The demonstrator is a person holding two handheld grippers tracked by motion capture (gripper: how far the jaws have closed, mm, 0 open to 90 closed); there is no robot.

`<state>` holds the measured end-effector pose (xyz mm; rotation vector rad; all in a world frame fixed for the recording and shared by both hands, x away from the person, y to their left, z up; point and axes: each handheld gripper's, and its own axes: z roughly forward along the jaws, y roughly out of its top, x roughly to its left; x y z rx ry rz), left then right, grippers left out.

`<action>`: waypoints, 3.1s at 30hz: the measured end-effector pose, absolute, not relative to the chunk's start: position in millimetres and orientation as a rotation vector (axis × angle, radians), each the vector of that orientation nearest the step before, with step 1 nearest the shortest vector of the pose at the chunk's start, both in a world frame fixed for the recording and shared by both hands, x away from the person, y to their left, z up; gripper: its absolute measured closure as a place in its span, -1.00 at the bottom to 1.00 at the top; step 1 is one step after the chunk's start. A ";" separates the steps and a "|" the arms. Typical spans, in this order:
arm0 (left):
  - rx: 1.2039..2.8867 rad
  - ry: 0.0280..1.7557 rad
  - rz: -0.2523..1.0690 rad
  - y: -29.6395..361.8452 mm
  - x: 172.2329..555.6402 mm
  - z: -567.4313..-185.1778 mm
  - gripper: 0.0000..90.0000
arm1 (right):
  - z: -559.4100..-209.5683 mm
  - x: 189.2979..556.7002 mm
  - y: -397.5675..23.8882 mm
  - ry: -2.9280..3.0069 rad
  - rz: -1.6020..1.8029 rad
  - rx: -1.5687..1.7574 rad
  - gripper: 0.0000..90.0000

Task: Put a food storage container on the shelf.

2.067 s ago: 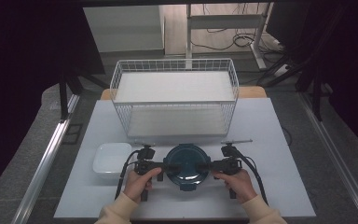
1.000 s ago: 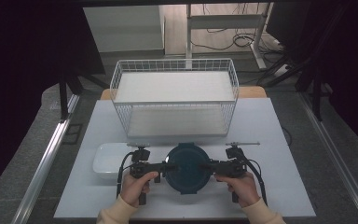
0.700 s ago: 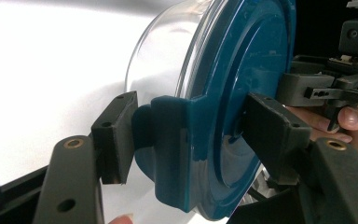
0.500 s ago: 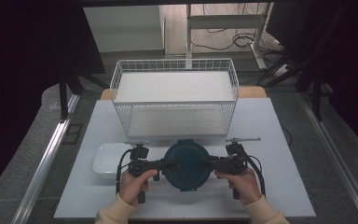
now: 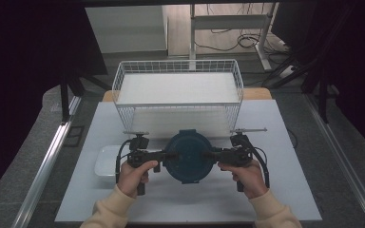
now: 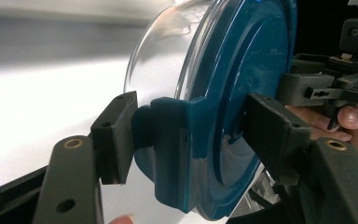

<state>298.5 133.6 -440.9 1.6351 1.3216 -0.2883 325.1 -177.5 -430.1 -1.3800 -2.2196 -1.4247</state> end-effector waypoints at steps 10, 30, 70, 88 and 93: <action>1.637 1.299 -0.232 141.1 302.7 -409.6 -0.17 | -401.7 331.5 -170.5 -2.241 -1.476 -1.341 -0.15; 1.637 1.283 -0.202 152.0 321.8 -370.0 -0.18 | -363.0 352.0 -159.1 -2.257 -1.531 -1.305 -0.15; 1.612 1.266 -0.182 180.6 386.3 -300.7 -0.20 | -285.6 416.1 -129.9 -2.287 -1.541 -1.317 -0.15; 1.632 1.271 -0.194 184.0 416.8 -289.5 -0.19 | -282.9 443.2 -130.4 -2.253 -1.534 -1.288 -0.11; 1.626 1.272 -0.196 183.2 426.5 -284.4 -0.19 | -277.6 452.4 -130.8 -2.249 -1.539 -1.293 -0.11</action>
